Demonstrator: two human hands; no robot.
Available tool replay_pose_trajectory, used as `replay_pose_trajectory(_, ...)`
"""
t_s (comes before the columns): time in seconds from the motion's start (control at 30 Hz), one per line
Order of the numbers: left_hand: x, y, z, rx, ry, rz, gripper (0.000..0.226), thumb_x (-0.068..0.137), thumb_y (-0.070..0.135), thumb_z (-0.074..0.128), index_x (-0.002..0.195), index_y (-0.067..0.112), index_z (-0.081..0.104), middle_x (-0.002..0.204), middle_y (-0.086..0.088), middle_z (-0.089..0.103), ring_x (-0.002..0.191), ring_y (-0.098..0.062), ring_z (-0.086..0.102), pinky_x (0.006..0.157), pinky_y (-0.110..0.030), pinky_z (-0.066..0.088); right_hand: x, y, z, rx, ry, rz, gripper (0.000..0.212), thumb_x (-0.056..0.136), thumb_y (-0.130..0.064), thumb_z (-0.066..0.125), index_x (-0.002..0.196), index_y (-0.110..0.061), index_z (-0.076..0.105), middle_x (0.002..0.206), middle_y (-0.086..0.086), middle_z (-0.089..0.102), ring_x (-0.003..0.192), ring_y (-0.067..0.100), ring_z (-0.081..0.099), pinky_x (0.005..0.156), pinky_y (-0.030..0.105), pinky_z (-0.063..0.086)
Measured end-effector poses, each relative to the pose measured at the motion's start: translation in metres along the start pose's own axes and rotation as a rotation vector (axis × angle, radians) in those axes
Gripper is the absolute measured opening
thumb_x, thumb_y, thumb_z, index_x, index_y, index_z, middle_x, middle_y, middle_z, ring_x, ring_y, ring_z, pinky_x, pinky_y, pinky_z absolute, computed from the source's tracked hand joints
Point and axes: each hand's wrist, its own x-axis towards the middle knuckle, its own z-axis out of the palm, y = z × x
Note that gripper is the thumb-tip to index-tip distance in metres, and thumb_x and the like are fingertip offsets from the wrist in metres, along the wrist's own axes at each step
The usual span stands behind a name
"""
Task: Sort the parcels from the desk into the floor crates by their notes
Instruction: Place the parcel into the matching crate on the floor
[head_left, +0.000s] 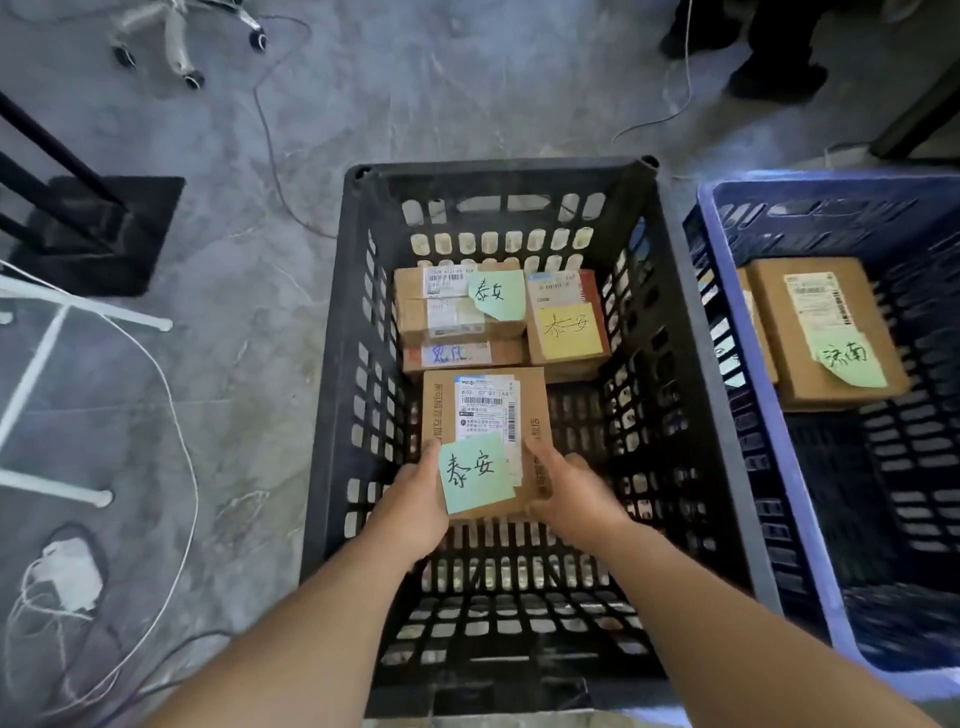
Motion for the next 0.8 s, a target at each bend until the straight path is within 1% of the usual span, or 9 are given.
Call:
replay_pose_trajectory(0.13,0.016,-0.006,0.011,0.117,-0.007,-0.056,0.088,0.094,0.008,0.048,0.152,0.033,-0.014,0.143,-0.006,0.029,0.099,-0.013,0.049,0.082,-0.028,0.048,0.022,0.003,0.012,-0.069,-0.037,-0.007,0.086,0.092,-0.013,0.060,0.151,-0.046,0.007,0.149,0.003,0.030,0.131,0.024,0.042,0.110,0.043,0.038)
replay_pose_trajectory(0.2,0.020,-0.006,0.016,0.163,0.037,-0.076,0.088,0.094,0.004,0.047,0.153,0.027,-0.013,0.148,-0.010,0.024,0.110,-0.019,0.050,0.087,-0.030,0.047,0.031,0.003,0.019,-0.087,-0.090,-0.021,0.086,0.094,-0.007,0.056,0.153,-0.040,0.004,0.156,0.001,0.022,0.136,0.022,0.037,0.114,0.041,0.033)
replay_pose_trajectory(0.27,0.021,-0.005,0.020,0.200,0.072,-0.094,0.086,0.092,0.001,0.046,0.154,0.021,-0.011,0.157,-0.013,0.010,0.124,-0.024,0.044,0.094,-0.033,0.046,0.038,0.002,0.024,-0.087,-0.127,-0.017,0.088,0.093,-0.003,0.053,0.154,-0.037,0.000,0.160,-0.003,0.012,0.140,0.021,0.031,0.115,0.038,0.032)
replay_pose_trajectory(0.33,0.021,-0.003,0.024,0.260,0.076,-0.099,0.083,0.093,-0.002,0.043,0.154,0.017,-0.009,0.160,-0.015,-0.013,0.135,-0.029,0.033,0.102,-0.037,0.043,0.042,0.001,0.027,-0.091,-0.149,-0.001,0.091,0.092,-0.001,0.052,0.153,-0.039,-0.004,0.162,-0.005,0.002,0.144,0.023,0.025,0.117,0.039,0.027)
replay_pose_trajectory(0.4,0.019,-0.001,0.028,0.365,0.089,-0.081,0.076,0.094,-0.002,0.040,0.154,0.012,-0.004,0.158,-0.015,-0.024,0.147,-0.033,0.011,0.116,-0.040,0.027,0.044,-0.003,0.026,-0.116,-0.188,0.011,0.093,0.092,-0.001,0.052,0.153,-0.039,-0.006,0.163,-0.006,-0.002,0.144,0.023,0.025,0.116,0.038,0.027)
replay_pose_trajectory(0.47,0.017,0.004,0.028,0.465,0.088,-0.053,0.074,0.095,0.000,0.041,0.155,0.011,-0.002,0.158,-0.016,-0.023,0.148,-0.034,-0.009,0.121,-0.044,0.009,0.042,-0.007,0.024,-0.141,-0.221,0.015,0.096,0.091,-0.001,0.055,0.152,-0.039,-0.008,0.163,-0.005,-0.004,0.142,0.022,0.030,0.113,0.037,0.034)
replay_pose_trajectory(0.5,0.017,0.008,0.025,0.483,0.084,-0.042,0.075,0.095,0.000,0.041,0.155,0.013,-0.002,0.159,-0.016,-0.021,0.148,-0.034,-0.013,0.122,-0.045,0.005,0.041,-0.010,0.022,-0.163,-0.231,0.014,0.098,0.090,-0.003,0.057,0.152,-0.040,-0.009,0.163,-0.004,-0.005,0.141,0.023,0.031,0.112,0.038,0.035)
replay_pose_trajectory(0.63,0.006,0.024,0.001,0.435,0.101,0.000,0.078,0.095,0.002,0.043,0.155,0.019,-0.003,0.161,-0.009,-0.017,0.149,-0.028,-0.012,0.122,-0.042,0.001,0.030,-0.020,0.010,-0.261,-0.218,0.035,0.095,0.091,-0.008,0.057,0.152,-0.040,-0.009,0.162,0.004,-0.011,0.147,0.031,0.017,0.118,0.046,0.024)
replay_pose_trajectory(0.8,-0.027,0.051,-0.028,0.346,0.180,0.064,0.074,0.098,0.014,0.043,0.155,0.023,-0.003,0.162,-0.006,-0.015,0.149,-0.024,-0.009,0.119,-0.039,-0.003,-0.015,-0.032,-0.028,-0.270,-0.019,-0.010,0.086,0.092,-0.008,0.057,0.155,-0.030,0.002,0.162,0.005,0.002,0.146,0.027,0.021,0.113,0.042,0.035)
